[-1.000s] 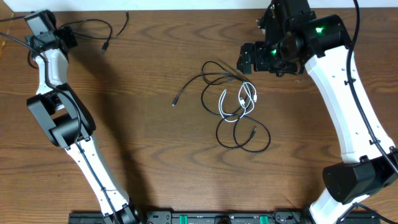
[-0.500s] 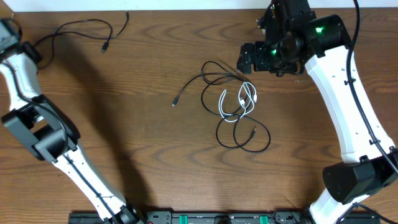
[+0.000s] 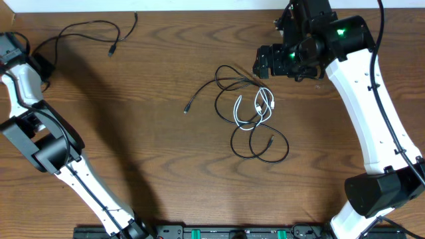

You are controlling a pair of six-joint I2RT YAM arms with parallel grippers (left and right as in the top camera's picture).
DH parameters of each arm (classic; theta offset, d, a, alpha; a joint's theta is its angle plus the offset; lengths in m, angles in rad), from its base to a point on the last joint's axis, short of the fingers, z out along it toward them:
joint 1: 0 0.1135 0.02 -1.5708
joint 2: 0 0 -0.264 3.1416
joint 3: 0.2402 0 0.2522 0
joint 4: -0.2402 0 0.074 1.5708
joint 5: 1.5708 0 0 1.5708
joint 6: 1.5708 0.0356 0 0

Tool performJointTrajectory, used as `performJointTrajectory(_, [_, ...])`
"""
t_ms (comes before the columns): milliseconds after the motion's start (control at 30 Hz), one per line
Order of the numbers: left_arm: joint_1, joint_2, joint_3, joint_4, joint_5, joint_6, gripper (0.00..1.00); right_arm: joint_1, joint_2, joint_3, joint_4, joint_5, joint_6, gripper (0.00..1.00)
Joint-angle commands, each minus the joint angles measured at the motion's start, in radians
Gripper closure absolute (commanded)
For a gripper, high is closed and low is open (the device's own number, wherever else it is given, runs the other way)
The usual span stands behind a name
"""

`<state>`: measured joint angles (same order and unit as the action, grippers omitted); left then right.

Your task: Untangle cables

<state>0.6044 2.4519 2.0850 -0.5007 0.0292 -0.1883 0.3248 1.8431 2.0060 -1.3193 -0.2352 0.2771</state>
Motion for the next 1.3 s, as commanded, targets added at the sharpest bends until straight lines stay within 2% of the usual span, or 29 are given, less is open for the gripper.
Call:
performJointTrajectory(0, [-0.002,0.039,-0.004,-0.011,0.027,-0.016,0.93,0.004,0.009,-0.006,-0.001,0.001,-0.002,0.08])
performJointTrajectory(367, [-0.001,0.121,-0.004,0.048,0.024,-0.016,0.93,0.004,0.009,-0.006,-0.003,0.001,-0.002,0.08])
performJointTrajectory(633, [-0.001,0.172,-0.004,0.145,0.023,-0.015,0.92,0.004,0.009,-0.006,-0.005,0.002,-0.002,0.08])
performJointTrajectory(900, [-0.002,0.261,-0.004,0.315,0.025,-0.004,0.92,0.004,0.009,-0.006,-0.021,0.001,-0.002,0.10])
performJointTrajectory(1067, [-0.006,0.320,-0.004,0.450,0.095,-0.003,0.93,0.004,0.009,-0.006,-0.024,0.001,0.000,0.11])
performJointTrajectory(1167, [-0.009,0.312,0.002,0.518,0.107,0.000,0.92,0.004,0.009,-0.006,-0.035,0.001,0.007,0.11])
performJointTrajectory(1267, [-0.011,0.278,0.037,0.565,0.185,0.023,0.93,0.004,0.009,-0.006,-0.035,0.001,0.007,0.12])
